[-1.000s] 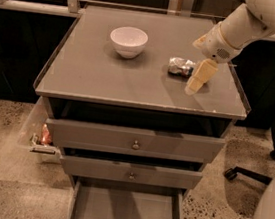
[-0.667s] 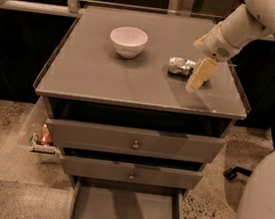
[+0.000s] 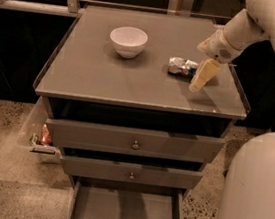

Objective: Place redbull can into bottom drawer

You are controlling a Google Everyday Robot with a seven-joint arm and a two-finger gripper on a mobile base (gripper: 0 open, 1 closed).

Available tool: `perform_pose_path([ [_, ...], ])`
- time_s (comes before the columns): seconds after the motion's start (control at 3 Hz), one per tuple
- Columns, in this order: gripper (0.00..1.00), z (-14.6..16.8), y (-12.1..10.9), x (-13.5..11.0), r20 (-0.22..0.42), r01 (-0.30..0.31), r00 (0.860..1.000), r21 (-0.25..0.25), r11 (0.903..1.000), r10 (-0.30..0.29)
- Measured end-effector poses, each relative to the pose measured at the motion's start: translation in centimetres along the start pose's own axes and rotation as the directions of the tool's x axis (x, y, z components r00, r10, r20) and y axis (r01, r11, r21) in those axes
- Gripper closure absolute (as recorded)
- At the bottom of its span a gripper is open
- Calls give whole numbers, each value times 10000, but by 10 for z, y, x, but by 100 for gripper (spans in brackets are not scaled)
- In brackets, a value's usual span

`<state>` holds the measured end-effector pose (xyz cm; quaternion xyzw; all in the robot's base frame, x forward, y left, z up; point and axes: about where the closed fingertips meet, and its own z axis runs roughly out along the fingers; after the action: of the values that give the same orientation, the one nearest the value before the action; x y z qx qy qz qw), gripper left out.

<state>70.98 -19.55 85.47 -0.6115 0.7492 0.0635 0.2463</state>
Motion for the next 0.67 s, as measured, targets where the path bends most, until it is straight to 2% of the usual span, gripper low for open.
perform_pose_path([
  [0.33, 0, 6, -6, 12, -26, -302, 9995, -166, 9994, 301],
  [0.67, 19, 6, -7, 12, -17, -299, 9996, -152, 9994, 299],
])
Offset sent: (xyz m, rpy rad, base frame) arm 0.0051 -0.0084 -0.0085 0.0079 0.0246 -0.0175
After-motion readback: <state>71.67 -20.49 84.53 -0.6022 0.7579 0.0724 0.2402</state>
